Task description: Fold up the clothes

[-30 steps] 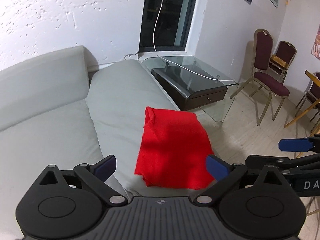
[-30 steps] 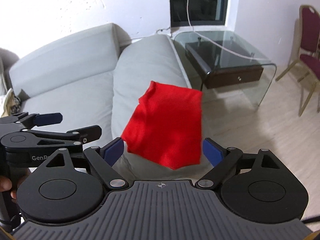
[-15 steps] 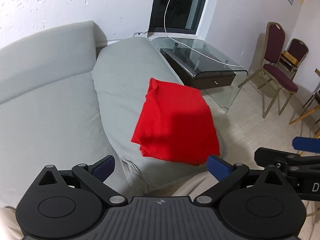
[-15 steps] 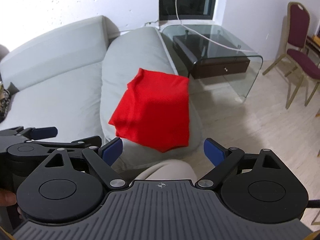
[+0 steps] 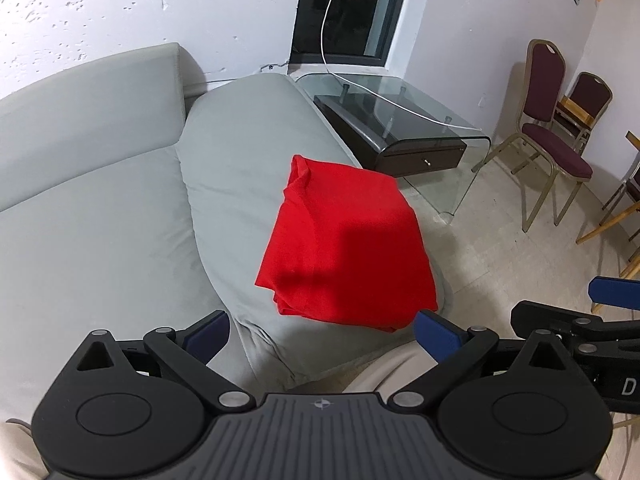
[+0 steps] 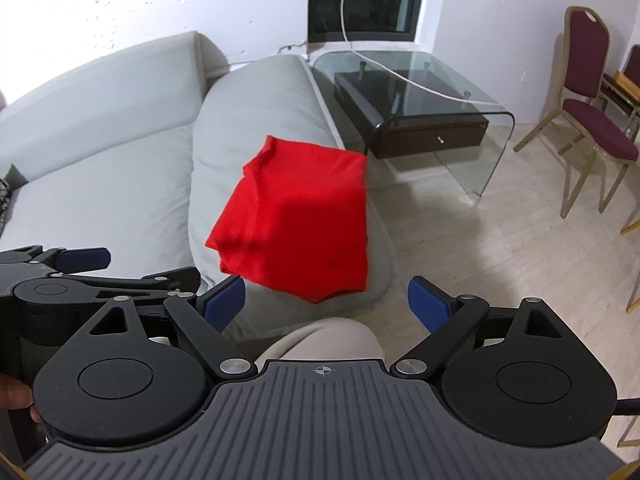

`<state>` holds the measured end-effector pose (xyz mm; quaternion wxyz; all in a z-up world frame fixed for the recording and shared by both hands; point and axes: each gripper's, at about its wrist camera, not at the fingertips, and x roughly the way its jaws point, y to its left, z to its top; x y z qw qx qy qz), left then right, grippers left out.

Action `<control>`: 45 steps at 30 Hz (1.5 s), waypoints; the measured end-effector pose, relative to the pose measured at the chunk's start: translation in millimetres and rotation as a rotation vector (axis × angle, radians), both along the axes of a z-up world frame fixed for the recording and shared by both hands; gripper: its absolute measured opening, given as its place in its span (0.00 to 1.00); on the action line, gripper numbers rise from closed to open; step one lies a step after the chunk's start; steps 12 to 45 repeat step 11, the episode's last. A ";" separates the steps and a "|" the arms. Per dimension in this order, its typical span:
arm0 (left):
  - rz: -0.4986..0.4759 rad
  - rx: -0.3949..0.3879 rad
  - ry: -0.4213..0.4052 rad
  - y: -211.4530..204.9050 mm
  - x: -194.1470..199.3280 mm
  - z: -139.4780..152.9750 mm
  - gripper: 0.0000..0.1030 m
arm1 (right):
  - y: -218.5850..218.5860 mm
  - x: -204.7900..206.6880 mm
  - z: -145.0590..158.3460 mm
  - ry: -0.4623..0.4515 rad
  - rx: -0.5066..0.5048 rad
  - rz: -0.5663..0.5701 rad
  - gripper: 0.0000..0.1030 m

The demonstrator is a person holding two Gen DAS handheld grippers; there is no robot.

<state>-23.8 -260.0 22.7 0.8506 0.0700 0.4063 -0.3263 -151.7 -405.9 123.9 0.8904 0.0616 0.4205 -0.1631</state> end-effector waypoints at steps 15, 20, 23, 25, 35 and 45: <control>0.010 0.008 -0.019 -5.1 -2.0 -3.1 0.97 | -3.1 -1.0 -6.5 -0.003 0.027 -0.014 0.90; 0.010 0.008 -0.019 -5.1 -2.0 -3.1 0.97 | -3.1 -1.0 -6.5 -0.003 0.027 -0.014 0.90; 0.010 0.008 -0.019 -5.1 -2.0 -3.1 0.97 | -3.1 -1.0 -6.5 -0.003 0.027 -0.014 0.90; 0.010 0.008 -0.019 -5.1 -2.0 -3.1 0.97 | -3.1 -1.0 -6.5 -0.003 0.027 -0.014 0.90; 0.010 0.008 -0.019 -5.1 -2.0 -3.1 0.97 | -3.1 -1.0 -6.5 -0.003 0.027 -0.014 0.90; 0.010 0.008 -0.019 -5.1 -2.0 -3.1 0.97 | -3.1 -1.0 -6.5 -0.003 0.027 -0.014 0.90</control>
